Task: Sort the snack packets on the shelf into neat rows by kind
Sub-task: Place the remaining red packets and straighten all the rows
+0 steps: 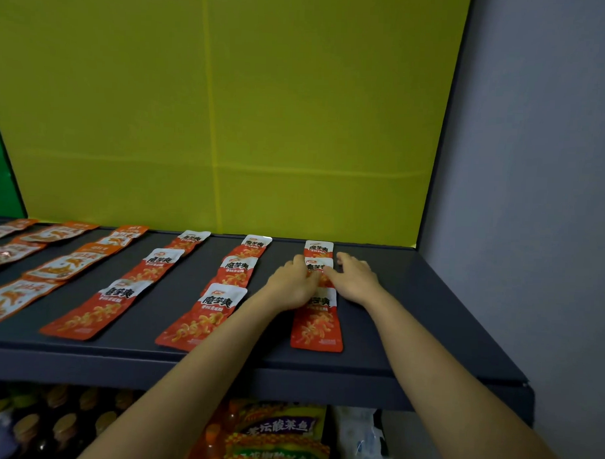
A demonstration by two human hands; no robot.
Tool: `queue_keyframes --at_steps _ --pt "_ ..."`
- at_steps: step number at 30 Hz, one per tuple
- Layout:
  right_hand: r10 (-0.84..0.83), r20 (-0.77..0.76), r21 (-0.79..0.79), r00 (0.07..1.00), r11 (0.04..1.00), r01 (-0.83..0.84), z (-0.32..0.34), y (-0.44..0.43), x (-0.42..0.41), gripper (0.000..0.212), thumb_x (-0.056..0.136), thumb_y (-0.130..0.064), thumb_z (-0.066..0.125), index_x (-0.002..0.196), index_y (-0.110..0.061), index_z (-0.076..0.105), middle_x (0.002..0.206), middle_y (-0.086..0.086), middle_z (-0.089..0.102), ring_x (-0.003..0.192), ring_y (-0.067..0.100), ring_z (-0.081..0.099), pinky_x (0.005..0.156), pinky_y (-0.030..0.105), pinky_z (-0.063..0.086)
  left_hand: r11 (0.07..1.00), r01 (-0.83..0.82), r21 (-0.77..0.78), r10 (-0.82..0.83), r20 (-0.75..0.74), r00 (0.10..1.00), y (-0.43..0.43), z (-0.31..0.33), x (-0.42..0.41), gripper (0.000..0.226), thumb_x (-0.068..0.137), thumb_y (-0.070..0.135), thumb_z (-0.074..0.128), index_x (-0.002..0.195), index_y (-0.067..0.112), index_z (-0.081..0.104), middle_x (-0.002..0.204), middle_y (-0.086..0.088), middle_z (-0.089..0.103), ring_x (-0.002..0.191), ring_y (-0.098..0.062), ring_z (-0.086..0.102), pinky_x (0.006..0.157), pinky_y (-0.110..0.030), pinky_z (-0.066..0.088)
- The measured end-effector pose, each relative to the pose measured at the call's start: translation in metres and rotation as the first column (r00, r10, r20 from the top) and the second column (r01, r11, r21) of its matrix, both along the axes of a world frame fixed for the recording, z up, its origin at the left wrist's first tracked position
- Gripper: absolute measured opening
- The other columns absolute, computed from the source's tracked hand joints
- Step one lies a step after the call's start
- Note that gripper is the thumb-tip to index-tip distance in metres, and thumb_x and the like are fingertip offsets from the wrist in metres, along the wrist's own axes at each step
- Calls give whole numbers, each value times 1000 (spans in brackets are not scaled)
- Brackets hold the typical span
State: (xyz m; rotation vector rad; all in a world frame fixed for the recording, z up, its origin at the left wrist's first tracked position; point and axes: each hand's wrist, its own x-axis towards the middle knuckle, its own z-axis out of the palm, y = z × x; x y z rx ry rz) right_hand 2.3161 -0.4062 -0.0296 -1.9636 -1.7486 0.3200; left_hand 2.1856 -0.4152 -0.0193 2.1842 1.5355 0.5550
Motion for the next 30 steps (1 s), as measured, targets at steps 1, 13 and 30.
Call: queue_keyframes --at_steps 1,13,30 --pt "22 21 -12 1000 1000 -22 -1 0 0 49 95 -37 42 138 -13 40 141 9 46 131 28 38 105 40 36 999 -8 -37 9 2 1000 5 -1 3 44 98 33 35 128 1 37 137 -18 44 126 -33 43 105 -44 34" --pt "85 114 -47 990 996 -80 -2 0 -6 45 99 -27 31 142 -11 34 143 12 44 132 29 40 105 39 34 993 -32 110 47 -143 989 14 -15 7 37 97 20 34 124 -5 40 131 -23 48 123 -37 43 104 -44 31" --pt "236 -25 46 972 971 -234 43 -50 -103 42 96 -24 45 134 -6 43 138 11 50 127 25 47 105 39 38 995 -75 72 74 22 997 -6 12 -144 39 99 25 38 133 6 41 134 -15 51 123 -28 49 98 -33 37"
